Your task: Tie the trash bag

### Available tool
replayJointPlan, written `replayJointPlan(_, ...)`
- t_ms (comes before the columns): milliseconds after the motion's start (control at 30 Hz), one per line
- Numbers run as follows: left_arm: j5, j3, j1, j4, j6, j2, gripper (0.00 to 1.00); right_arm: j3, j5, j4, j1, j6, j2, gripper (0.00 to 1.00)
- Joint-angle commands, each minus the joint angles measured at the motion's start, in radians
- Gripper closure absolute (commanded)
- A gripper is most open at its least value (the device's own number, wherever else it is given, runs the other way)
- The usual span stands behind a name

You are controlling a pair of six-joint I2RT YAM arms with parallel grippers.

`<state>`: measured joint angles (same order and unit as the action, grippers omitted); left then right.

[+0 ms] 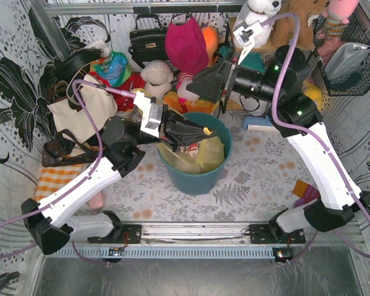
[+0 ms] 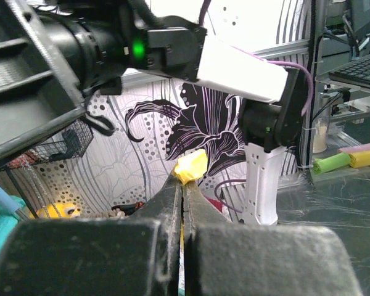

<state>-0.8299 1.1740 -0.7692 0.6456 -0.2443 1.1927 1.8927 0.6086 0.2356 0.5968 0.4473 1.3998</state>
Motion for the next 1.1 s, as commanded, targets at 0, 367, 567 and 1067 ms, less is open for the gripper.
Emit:
replayJointPlan(0, -0.032, -0.027, 0.001, 0.057, -0.029, -0.035, 1.00, 0.094, 0.084, -0.054, 0.036, -0.060, 0.065, 0.44)
replayJointPlan(367, -0.037, -0.033, -0.001, 0.058, -0.046, -0.036, 1.00, 0.365, 0.086, 0.037, 0.181, -0.207, 0.301, 0.22)
replayJointPlan(567, -0.040, -0.027, -0.001, 0.069, -0.055, -0.027, 1.00, 0.421, 0.067, 0.039, 0.249, -0.298, 0.366, 0.16)
replayJointPlan(1067, -0.094, -0.034, -0.002, 0.089, -0.054, -0.016, 1.00, 0.485, -0.151, 0.049, 0.265, -0.285, 0.411, 0.18)
